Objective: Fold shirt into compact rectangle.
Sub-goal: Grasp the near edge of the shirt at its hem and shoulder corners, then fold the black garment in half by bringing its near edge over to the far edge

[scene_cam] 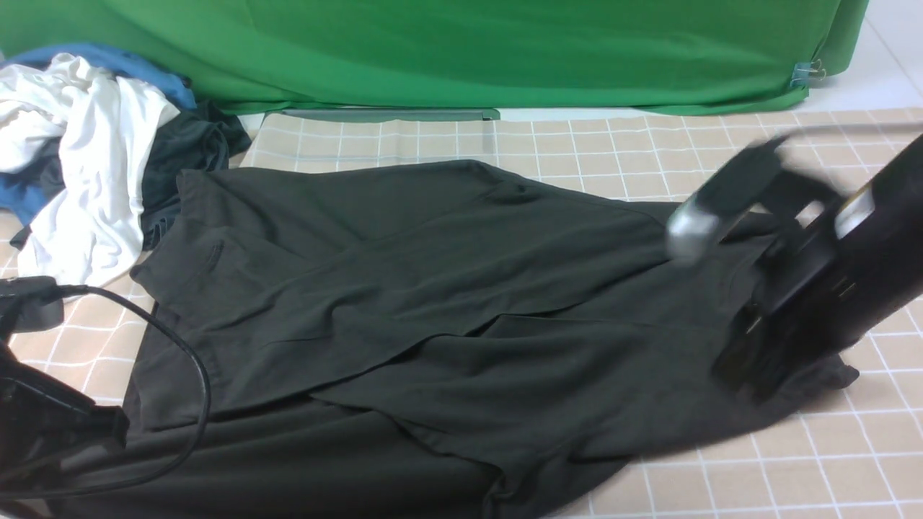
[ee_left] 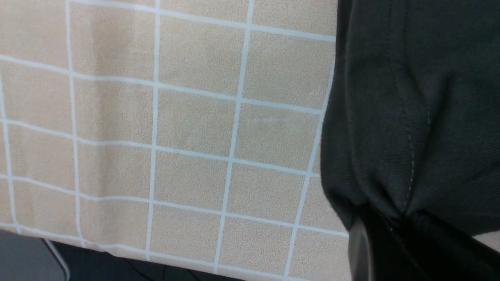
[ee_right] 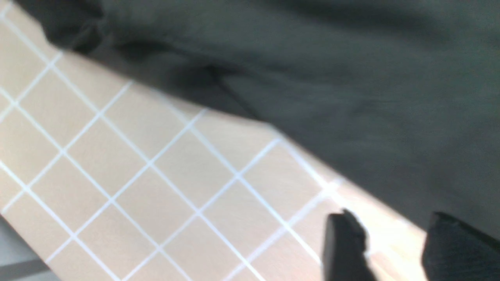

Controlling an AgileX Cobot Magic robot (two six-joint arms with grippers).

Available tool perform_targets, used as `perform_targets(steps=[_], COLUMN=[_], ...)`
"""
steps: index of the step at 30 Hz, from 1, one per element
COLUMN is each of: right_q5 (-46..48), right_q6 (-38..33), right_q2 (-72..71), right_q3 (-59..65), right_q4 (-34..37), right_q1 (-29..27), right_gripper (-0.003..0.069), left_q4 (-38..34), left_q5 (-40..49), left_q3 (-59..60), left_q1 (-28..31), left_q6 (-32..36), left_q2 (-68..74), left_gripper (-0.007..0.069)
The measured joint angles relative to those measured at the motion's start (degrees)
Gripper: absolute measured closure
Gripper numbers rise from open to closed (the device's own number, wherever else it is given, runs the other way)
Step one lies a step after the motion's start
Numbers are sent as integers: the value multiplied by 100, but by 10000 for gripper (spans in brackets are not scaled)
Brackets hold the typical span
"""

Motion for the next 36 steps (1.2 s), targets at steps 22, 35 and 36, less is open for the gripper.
perform_targets(steps=[22,35,36], right_q5=[-2349,-1663,-1663], right_q6=[135,508,476], right_q2=[1633,1535,1584], right_q3=[352,-1356,-1534], right_q4=[-1100,-1854,-1854], right_q1=[701,280,187], right_gripper=[533,592,592], left_q4=[-578,-660,-667], left_q5=[-976,-1837,-1912], left_q3=[-91,-2132,-2417], left_q1=[0,6,54], left_q6=[-152,-514,-518], left_q2=[0,910,1241], left_gripper=[590,590,590])
